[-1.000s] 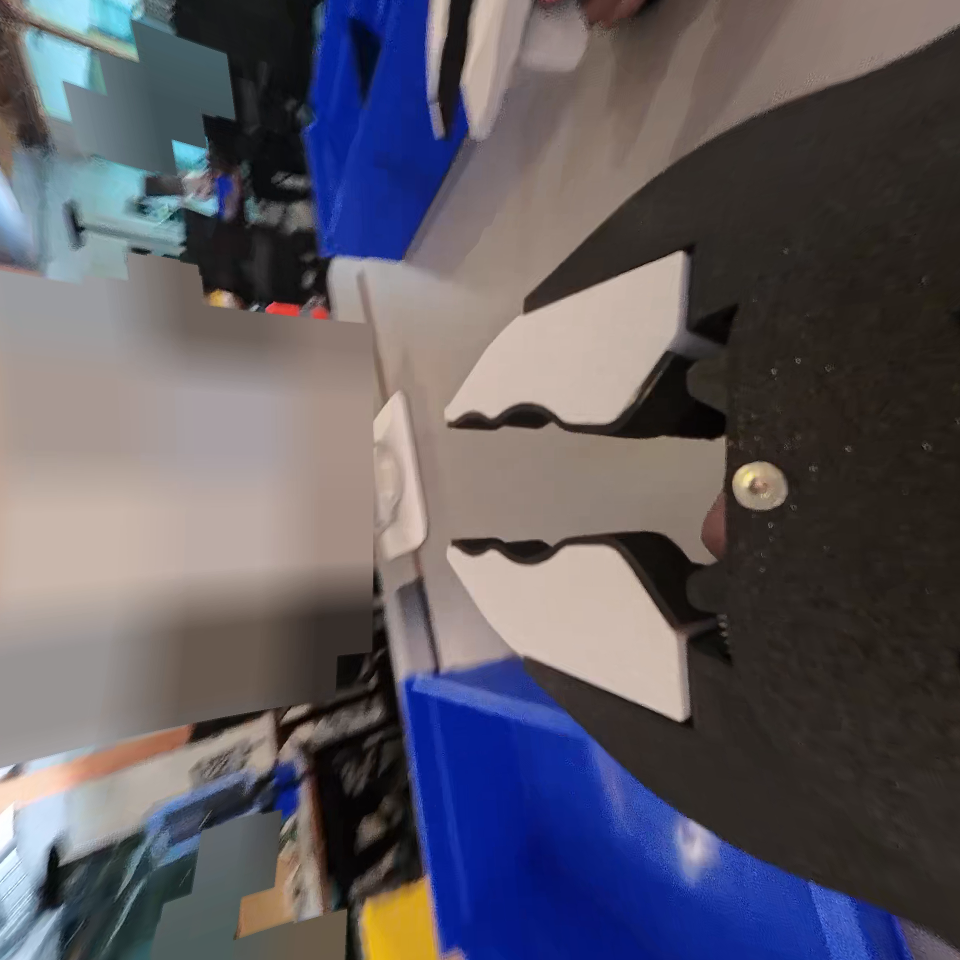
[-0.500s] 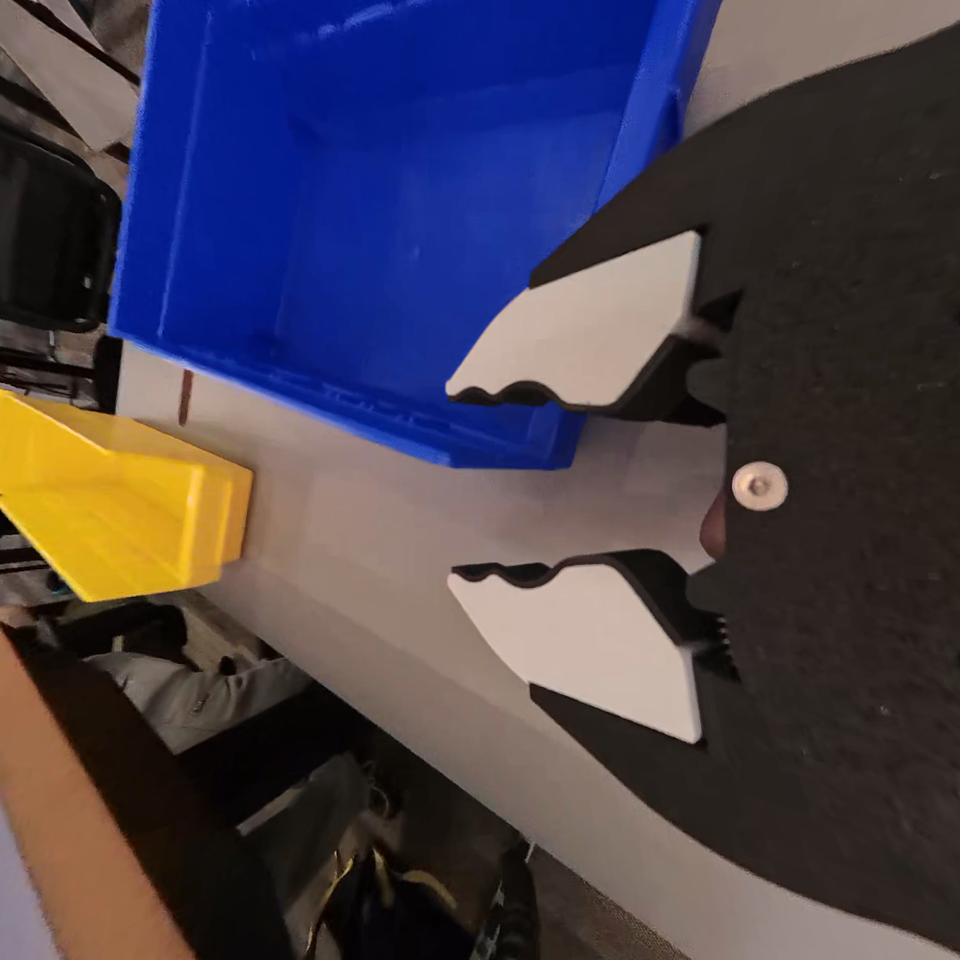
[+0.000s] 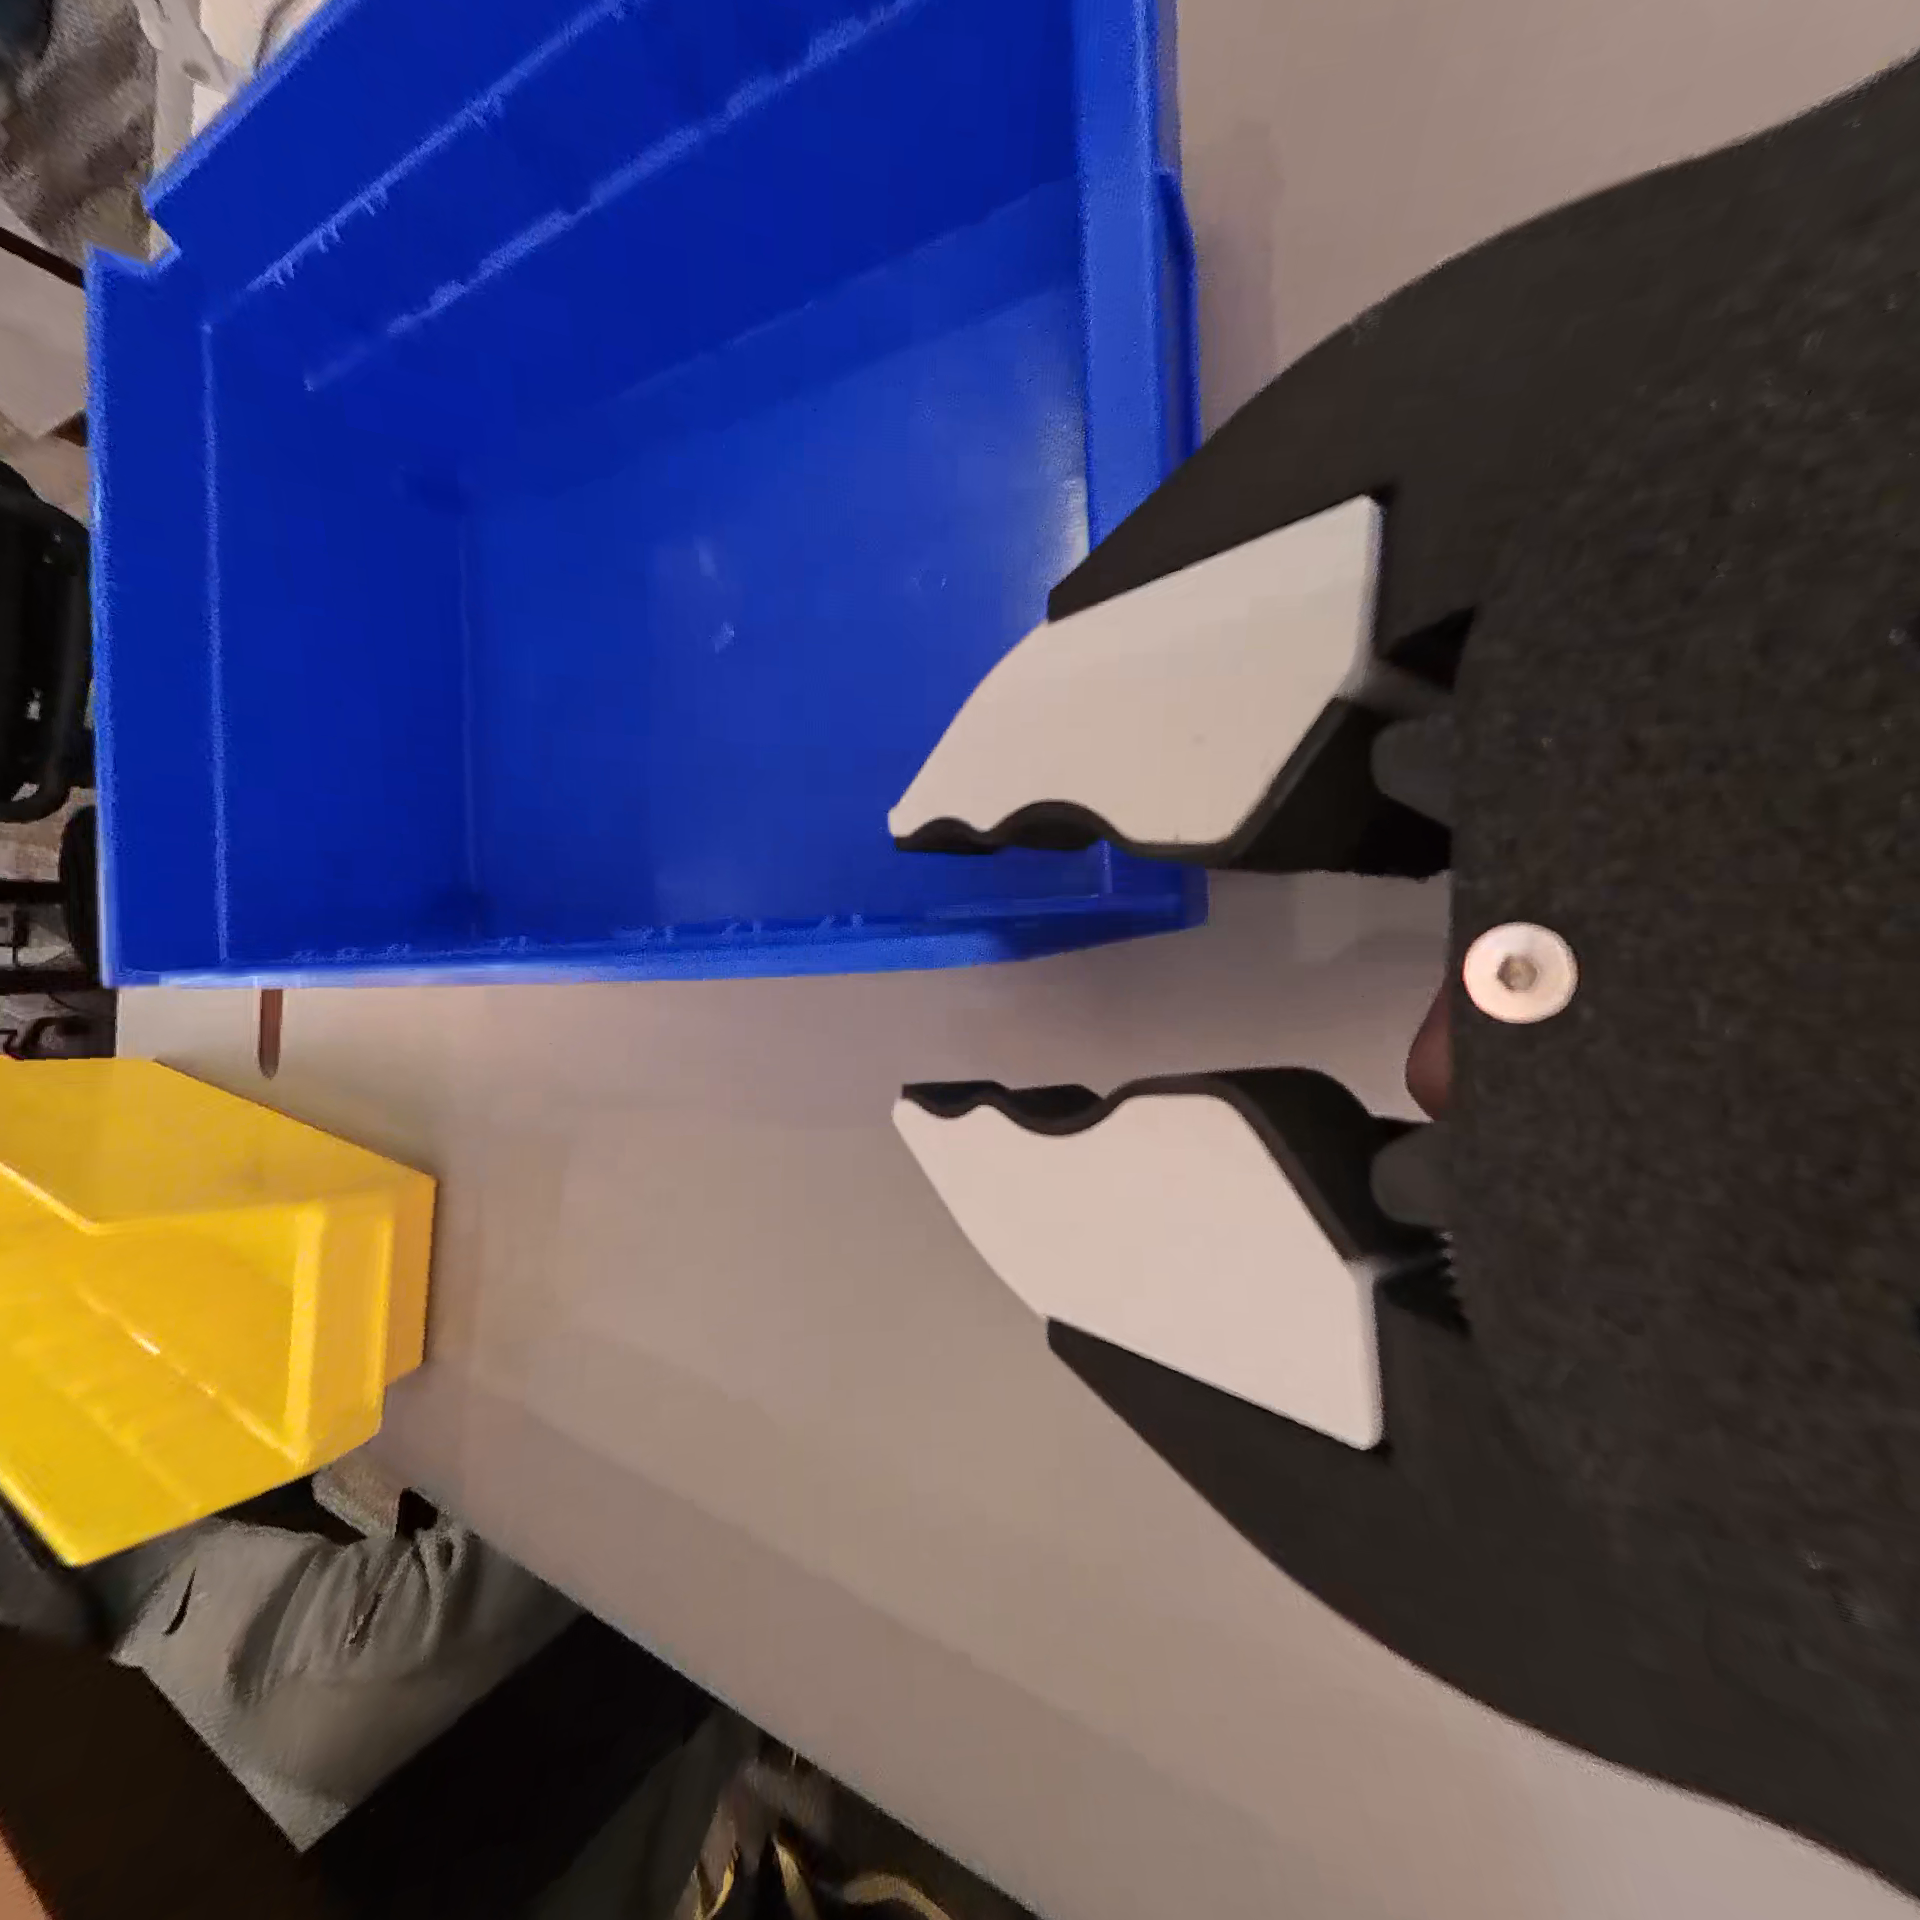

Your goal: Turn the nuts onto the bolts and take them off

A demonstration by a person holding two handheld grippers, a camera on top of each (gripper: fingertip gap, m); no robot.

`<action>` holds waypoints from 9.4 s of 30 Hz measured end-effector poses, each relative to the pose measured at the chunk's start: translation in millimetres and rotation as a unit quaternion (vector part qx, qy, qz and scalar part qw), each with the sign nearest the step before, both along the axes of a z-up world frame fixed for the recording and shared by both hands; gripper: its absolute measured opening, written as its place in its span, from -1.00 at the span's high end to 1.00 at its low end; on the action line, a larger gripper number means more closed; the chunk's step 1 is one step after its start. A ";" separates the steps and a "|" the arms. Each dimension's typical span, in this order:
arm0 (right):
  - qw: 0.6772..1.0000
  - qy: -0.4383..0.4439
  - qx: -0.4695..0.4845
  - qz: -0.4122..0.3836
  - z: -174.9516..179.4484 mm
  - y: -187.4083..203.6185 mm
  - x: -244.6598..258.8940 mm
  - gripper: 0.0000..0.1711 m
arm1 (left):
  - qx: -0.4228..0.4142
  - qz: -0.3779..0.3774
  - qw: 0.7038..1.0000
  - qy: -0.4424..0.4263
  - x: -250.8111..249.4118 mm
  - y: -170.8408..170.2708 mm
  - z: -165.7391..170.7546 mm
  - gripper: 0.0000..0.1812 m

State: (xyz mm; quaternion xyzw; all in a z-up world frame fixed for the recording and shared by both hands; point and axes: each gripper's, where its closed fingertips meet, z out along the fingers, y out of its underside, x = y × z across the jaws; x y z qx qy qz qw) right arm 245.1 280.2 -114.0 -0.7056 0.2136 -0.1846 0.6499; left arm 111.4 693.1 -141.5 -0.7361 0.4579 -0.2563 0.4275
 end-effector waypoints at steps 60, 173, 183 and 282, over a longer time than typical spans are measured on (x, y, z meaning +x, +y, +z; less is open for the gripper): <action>0.961 0.149 0.007 -0.233 -22.8 -126.6 17.7 0.53 | 0.104 -0.270 0.951 -0.109 102.3 -341.2 6.5 0.57; 0.979 0.181 -0.008 -0.094 -29.9 266.2 -64.9 0.59 | -0.022 -0.058 0.992 -0.106 23.2 31.1 3.0 0.94; 0.995 -0.042 -0.002 -0.087 49.9 134.1 -74.7 0.42 | 0.042 -0.058 0.976 -0.207 -25.6 -48.0 61.5 0.25; 0.995 0.087 -0.037 -0.041 -8.9 1.8 4.8 0.73 | -0.036 -0.013 0.998 -0.042 7.1 23.8 -6.7 0.95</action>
